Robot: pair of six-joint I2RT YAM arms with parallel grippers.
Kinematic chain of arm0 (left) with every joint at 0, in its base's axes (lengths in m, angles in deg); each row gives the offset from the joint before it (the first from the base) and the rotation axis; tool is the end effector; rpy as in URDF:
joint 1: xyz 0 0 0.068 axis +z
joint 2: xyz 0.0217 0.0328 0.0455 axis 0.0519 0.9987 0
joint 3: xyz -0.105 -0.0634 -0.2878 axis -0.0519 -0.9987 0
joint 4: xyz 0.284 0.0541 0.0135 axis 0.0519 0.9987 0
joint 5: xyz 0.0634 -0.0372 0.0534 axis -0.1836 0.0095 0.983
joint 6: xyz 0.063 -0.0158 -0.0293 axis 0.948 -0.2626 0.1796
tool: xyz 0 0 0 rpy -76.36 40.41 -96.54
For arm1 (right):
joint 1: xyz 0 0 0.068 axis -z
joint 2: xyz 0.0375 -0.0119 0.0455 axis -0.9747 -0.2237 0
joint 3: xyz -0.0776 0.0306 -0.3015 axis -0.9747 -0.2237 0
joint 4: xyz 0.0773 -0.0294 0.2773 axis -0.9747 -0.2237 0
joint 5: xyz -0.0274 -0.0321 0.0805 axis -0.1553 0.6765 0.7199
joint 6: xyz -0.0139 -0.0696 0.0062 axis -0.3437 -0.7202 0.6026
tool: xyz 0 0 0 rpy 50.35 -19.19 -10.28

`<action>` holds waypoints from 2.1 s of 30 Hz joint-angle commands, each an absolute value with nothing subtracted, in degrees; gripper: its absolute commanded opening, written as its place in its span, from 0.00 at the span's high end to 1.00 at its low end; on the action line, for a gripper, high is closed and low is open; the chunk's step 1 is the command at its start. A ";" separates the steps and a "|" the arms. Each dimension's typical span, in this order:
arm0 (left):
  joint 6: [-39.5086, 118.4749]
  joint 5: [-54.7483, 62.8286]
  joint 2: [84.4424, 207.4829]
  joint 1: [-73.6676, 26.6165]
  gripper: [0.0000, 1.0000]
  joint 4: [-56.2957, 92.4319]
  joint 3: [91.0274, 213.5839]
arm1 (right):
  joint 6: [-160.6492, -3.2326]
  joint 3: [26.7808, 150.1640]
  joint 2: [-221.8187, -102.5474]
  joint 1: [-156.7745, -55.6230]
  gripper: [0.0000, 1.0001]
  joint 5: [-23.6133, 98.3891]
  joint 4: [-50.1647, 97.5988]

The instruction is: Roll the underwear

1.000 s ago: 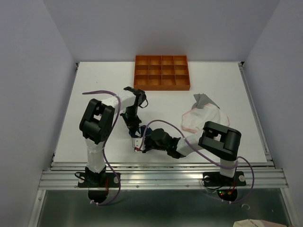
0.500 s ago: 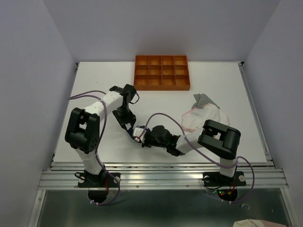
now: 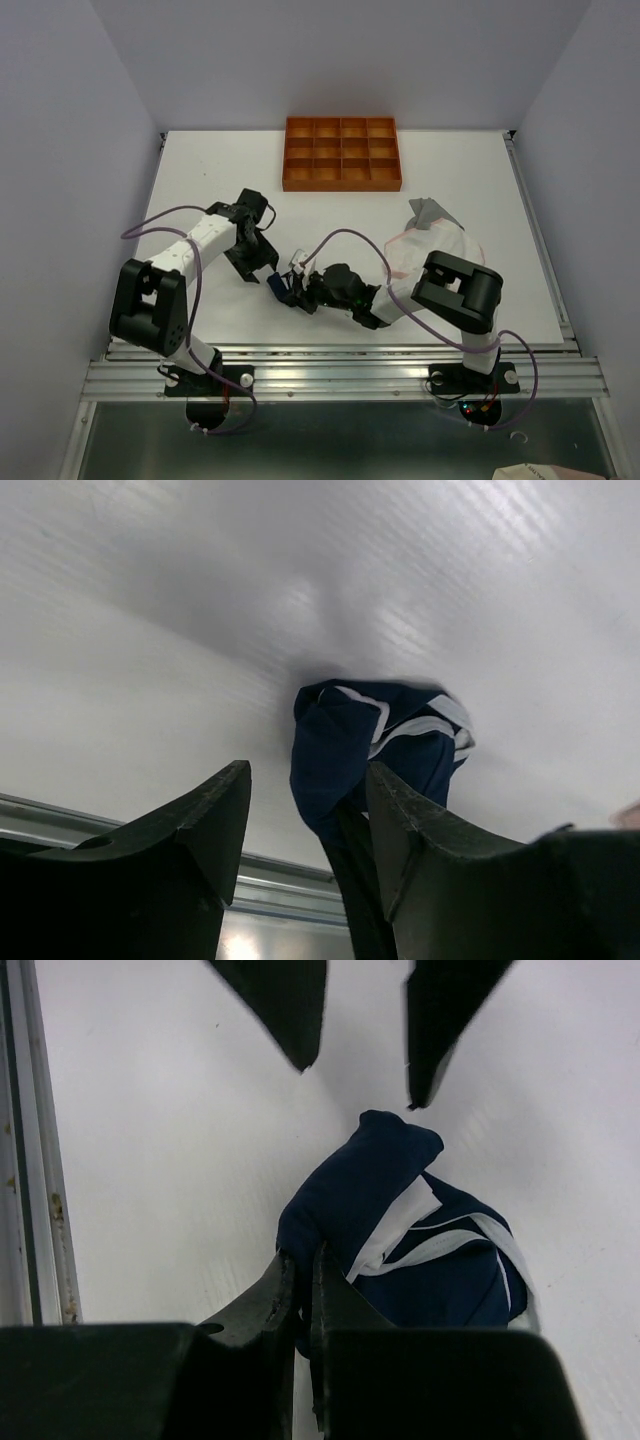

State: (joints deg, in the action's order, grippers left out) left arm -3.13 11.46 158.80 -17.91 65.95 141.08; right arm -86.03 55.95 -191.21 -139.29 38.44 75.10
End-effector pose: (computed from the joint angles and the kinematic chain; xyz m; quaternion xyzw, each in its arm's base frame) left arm 0.2994 -0.1151 0.2191 -0.2824 0.9479 -0.0954 0.1122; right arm 0.1853 0.3705 0.1340 -0.4351 0.6697 0.3726 0.4725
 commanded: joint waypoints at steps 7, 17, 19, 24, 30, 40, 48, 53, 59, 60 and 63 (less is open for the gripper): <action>-8.61 4.22 143.70 -18.21 0.39 52.88 121.74 | -73.73 53.44 -192.11 -138.77 0.99 35.46 77.93; -12.30 2.98 141.84 -19.09 0.39 43.90 116.52 | -74.52 53.36 -192.99 -138.77 0.99 38.36 78.10; -13.53 3.77 140.35 -19.09 0.39 43.73 116.09 | -74.78 53.27 -192.90 -138.77 0.99 38.71 78.28; -15.73 4.39 136.83 -19.00 0.39 41.89 115.03 | -75.66 53.18 -192.90 -138.77 0.99 39.50 78.45; -15.13 4.84 136.91 -19.09 0.39 42.06 114.33 | -76.36 53.00 -192.46 -138.77 0.99 39.59 78.98; -11.69 4.04 140.60 -19.17 0.42 40.48 111.87 | -76.63 53.36 -192.72 -138.77 0.98 40.73 78.89; -11.34 3.69 143.59 -20.23 0.51 36.00 110.90 | -77.15 53.44 -192.90 -138.77 0.96 43.19 79.68; -10.99 4.13 145.00 -21.37 0.79 35.03 110.81 | -77.50 53.62 -192.72 -138.77 0.94 43.11 79.86; -12.74 8.25 142.90 -21.81 1.00 38.45 111.60 | -80.22 54.67 -191.23 -138.24 0.57 44.51 79.33; -13.18 8.52 142.54 -21.90 1.00 38.54 111.43 | -80.23 55.11 -190.01 -137.63 0.52 45.30 79.16; -14.59 10.19 140.78 -22.69 1.00 38.72 110.99 | -80.58 56.08 -187.72 -137.10 0.42 46.00 77.67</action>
